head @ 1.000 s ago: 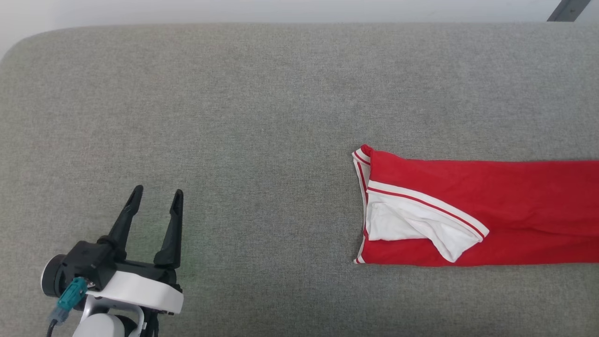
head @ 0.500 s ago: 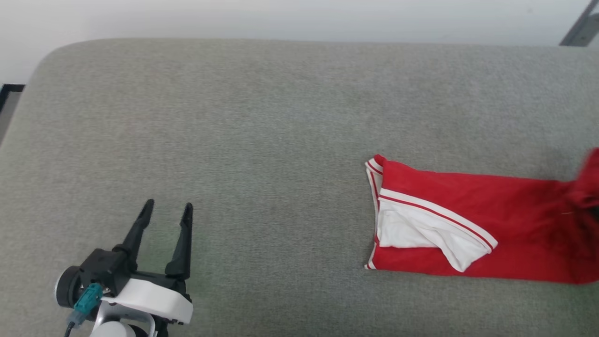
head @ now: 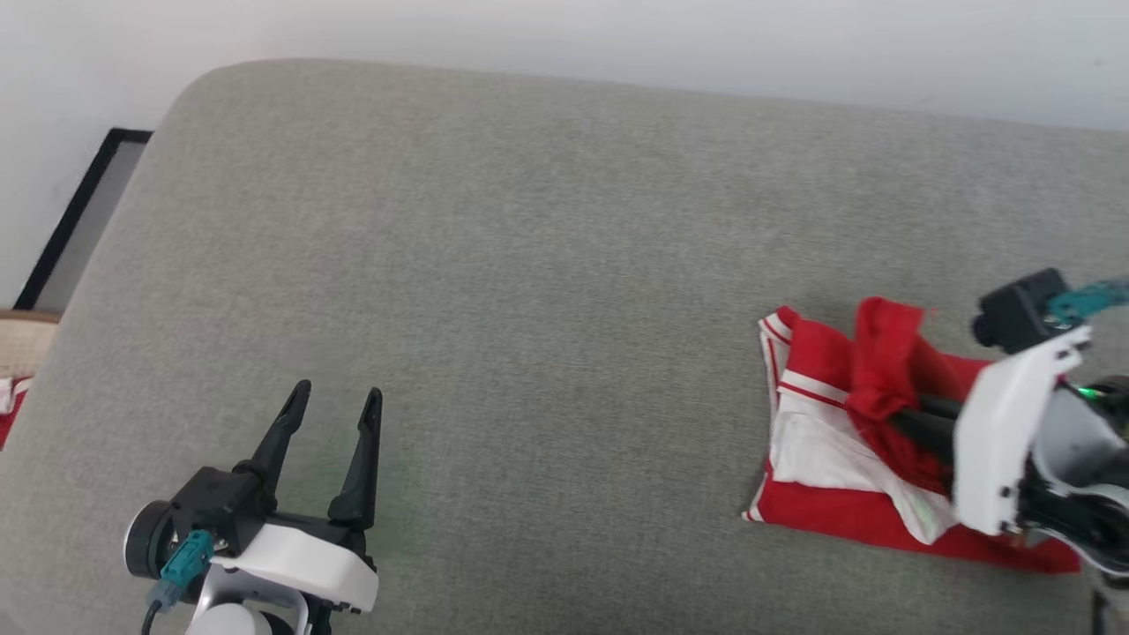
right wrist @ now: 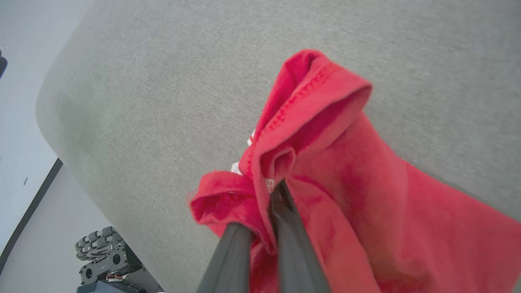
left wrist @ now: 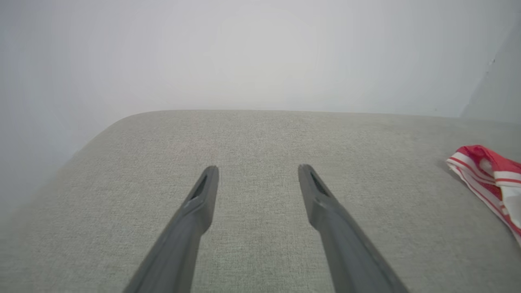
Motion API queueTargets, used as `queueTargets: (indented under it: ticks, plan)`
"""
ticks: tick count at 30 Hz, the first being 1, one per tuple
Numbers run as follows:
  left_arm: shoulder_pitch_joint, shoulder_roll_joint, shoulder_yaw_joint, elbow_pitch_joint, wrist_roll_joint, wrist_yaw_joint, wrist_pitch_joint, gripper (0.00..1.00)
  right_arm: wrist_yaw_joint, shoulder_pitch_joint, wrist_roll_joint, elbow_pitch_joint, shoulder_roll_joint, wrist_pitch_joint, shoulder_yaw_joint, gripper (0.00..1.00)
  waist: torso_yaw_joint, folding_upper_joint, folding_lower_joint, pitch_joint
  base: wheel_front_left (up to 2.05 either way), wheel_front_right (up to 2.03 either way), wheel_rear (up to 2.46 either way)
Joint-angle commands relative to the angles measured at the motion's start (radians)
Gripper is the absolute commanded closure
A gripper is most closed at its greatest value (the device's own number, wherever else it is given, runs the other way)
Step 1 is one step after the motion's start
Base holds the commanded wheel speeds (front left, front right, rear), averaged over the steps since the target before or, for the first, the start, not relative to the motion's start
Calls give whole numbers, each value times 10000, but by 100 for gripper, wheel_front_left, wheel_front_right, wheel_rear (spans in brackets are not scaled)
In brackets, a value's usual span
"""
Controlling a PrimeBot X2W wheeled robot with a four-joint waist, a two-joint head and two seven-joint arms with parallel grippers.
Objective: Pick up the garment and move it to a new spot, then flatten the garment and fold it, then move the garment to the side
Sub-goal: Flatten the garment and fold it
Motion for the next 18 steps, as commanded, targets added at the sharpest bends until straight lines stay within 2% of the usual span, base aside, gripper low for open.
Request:
queueTargets:
  ticks: [1, 6, 13, 14, 15, 16, 18]
  plan:
    - [-143, 20, -28, 8, -18, 10, -39, 0, 0, -236, -69, 138, 145, -75, 228, 100, 141, 0, 0, 63, 0, 0, 0]
    - [-224, 48, -50, 50, -53, 10, -39, 0, 0, -731, -181, 962, 479, -324, 1080, 100, 302, 0, 0, 148, 0, 0, 0]
    - [-278, 45, 27, 97, -75, 10, -39, 0, 0, -1138, -189, 2208, 520, -1005, 1938, 100, 346, 0, 0, 171, 0, 0, 0]
    - [-261, 39, 51, 123, -53, 10, -39, 0, 0, -1191, -167, 2316, 525, -1121, 2023, 72, 322, 0, 0, 159, 0, 0, 0]
    - [-227, 34, 78, 146, -49, 10, -36, 0, 0, -1241, -118, 2431, 542, -1254, 2075, 52, 278, 0, 0, 143, 0, 0, 0]
    - [-189, 36, 74, 192, -64, 10, -31, 0, 0, -1256, -24, 2530, 578, -1351, 2077, 4, 238, 0, 0, 123, 0, 0, 0]
    - [-112, 55, 125, 266, -81, 10, -31, 0, 0, -1314, 169, 2608, 622, -1526, 2073, 0, 118, 0, 0, 53, 0, 0, 0]
